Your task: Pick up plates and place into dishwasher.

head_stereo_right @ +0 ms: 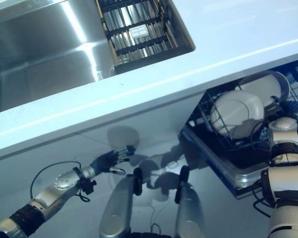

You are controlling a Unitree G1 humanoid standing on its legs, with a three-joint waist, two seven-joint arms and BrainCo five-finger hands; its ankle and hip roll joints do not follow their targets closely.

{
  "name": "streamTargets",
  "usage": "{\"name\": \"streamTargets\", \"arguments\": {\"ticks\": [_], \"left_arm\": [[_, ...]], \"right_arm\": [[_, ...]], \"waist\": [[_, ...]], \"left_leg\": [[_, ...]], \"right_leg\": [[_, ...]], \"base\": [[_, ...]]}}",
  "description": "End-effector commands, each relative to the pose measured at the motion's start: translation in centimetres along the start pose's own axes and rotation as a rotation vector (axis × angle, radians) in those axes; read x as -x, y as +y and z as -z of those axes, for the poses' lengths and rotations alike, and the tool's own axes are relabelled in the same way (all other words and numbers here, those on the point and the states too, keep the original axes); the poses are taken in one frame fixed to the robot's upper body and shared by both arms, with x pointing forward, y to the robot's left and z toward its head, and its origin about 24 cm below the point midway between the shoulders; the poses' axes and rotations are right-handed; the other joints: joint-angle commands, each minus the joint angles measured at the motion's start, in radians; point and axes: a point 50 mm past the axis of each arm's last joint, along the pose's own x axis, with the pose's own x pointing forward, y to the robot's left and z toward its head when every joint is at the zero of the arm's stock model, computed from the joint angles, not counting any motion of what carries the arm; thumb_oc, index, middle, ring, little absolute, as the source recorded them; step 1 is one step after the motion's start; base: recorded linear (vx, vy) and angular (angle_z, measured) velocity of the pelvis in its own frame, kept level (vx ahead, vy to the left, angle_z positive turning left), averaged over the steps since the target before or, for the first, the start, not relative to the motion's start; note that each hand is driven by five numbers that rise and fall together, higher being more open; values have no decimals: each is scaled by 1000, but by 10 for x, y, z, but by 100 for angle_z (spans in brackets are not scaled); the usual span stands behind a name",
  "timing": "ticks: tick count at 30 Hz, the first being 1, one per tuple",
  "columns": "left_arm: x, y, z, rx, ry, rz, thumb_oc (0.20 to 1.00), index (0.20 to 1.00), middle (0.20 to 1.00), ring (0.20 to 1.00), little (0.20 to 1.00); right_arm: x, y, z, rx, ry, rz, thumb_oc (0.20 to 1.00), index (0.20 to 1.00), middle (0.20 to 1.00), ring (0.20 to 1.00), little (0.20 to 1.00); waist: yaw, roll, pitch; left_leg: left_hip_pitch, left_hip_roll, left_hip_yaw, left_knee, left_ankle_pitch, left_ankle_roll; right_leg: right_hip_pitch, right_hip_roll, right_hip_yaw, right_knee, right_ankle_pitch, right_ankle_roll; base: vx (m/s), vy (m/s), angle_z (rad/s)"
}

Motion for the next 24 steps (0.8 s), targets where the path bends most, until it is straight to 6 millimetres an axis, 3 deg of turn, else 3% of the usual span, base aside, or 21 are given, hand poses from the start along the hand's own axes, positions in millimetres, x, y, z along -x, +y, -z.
{"name": "streamTargets", "arguments": {"ticks": [1, 5, 13, 15, 24], "left_arm": [[0, -23, -4, 61, -104, 43, 1000, 1000, 1000, 1000, 1000], [2, -24, 0, 74, -101, 34, 1000, 1000, 1000, 1000, 1000], [7, -29, 15, 117, -62, 10, 1000, 1000, 1000, 1000, 1000], [6, -32, 20, 128, -51, 6, 1000, 1000, 1000, 1000, 1000], [3, -42, 33, 152, -37, 15, 1000, 1000, 1000, 1000, 1000]], "right_arm": [[-8, -20, -15, -26, -76, 82, 1000, 1000, 1000, 1000, 1000], [-7, -23, -15, -88, -102, 89, 1000, 1000, 1000, 1000, 1000], [2, -29, 11, -701, -20, 98, 1000, 1000, 1000, 1000, 1000], [5, -26, 21, -777, 16, 71, 1000, 1000, 1000, 1000, 1000], [21, -3, 54, -892, 151, -27, 1000, 1000, 1000, 1000, 1000]], "waist": [[9, 15, -39], [-2, 9, -43], [-34, -3, -70], [-40, -8, -80], [-48, -6, -88]], "left_leg": [[-4, 69, -14, -105, 66, -46], [16, 72, -1, -107, 61, -45], [76, 75, 25, -122, 49, -44], [84, 73, 28, -131, 56, -43], [97, 73, 32, -119, 54, -47]], "right_leg": [[17, -18, -27, 93, -124, 20], [28, -18, -14, 90, -123, 22], [68, -16, 6, 80, -125, 24], [73, -16, 8, 72, -119, 23], [91, -24, 17, 73, -116, 21]], "base": [[6, 34, -1], [8, 24, -2], [51, 30, -7], [59, 7, -4], [41, 4, -6]]}}
